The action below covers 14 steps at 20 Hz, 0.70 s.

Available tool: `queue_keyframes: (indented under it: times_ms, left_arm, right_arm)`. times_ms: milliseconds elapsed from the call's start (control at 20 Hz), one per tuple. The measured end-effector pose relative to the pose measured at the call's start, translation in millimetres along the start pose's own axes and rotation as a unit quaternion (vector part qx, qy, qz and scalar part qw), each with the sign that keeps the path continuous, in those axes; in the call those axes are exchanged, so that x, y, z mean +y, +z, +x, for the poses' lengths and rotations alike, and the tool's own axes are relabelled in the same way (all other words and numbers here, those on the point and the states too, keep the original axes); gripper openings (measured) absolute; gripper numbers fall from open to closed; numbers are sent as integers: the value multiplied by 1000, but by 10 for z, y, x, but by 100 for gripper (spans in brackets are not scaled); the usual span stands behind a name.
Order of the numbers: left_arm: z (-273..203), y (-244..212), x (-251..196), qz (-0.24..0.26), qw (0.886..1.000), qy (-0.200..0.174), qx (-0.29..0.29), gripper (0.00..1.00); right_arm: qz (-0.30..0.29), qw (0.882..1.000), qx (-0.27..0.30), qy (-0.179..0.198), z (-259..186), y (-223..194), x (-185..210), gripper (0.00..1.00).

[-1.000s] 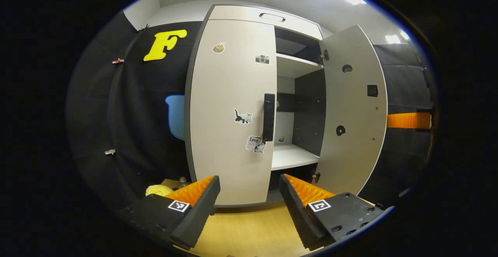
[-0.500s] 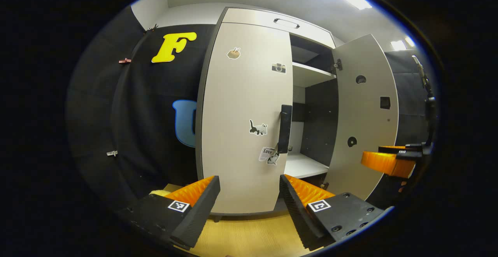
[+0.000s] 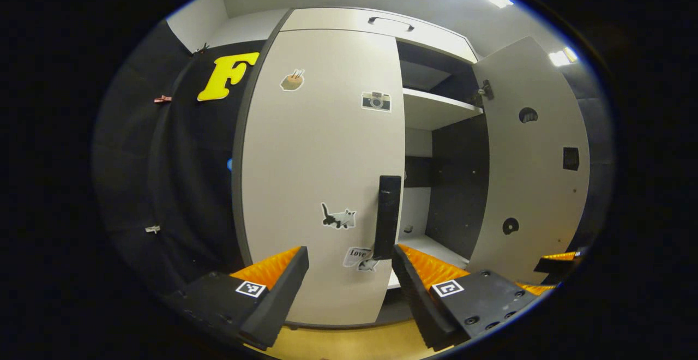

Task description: Open the right door of the double-door shoe cabinet with the right hand, and open the left door with the left hand.

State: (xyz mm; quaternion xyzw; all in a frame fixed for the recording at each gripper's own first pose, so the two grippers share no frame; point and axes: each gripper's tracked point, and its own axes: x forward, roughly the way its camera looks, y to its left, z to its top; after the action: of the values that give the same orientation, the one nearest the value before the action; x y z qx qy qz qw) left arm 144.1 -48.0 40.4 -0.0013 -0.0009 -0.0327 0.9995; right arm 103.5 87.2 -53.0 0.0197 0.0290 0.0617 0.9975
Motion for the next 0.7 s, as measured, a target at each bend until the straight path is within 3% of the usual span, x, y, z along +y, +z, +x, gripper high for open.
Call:
queue_keyframes:
  times_ms: [300,500,700]
  left_arm:
    - [524,168,-286,29,999,-4,-17,95]
    - [787,117,-332,25,1000,13,-4,91]
    - [928,96,-318,37,999,35,5,71]
  right_arm:
    - [14,999,26,15,-1,-226,-177,99]
    - [13,998,35,42,-55,-308,-129,98]
    - [11,997,38,68,-103,-338,-81,98]
